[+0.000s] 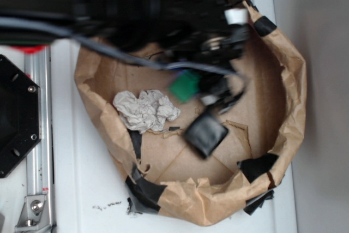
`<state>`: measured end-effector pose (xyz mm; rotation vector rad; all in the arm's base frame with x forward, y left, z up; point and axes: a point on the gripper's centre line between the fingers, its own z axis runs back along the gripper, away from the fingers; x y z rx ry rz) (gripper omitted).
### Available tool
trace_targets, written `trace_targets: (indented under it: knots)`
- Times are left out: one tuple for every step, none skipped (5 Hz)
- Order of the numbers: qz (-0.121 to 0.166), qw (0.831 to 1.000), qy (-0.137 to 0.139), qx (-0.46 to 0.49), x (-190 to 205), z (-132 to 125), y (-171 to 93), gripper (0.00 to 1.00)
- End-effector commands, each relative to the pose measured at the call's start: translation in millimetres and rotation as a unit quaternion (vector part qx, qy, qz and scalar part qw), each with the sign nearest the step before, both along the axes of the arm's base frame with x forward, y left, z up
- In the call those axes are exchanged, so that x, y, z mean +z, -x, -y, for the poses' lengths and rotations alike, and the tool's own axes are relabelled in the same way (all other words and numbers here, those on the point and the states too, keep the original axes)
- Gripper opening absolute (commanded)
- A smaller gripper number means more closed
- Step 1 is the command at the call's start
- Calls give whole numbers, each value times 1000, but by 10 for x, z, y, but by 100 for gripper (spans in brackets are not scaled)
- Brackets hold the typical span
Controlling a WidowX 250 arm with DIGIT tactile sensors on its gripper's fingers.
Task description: Grab the green block.
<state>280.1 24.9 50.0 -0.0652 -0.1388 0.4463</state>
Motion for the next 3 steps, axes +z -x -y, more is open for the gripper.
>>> trace_targets:
  knots:
    - [67, 974, -36, -216, 981, -13, -46, 0]
    - [69, 965, -53, -248, 1028, 92, -65, 0]
    - [74, 961, -58, -260, 1094, 130, 35, 0]
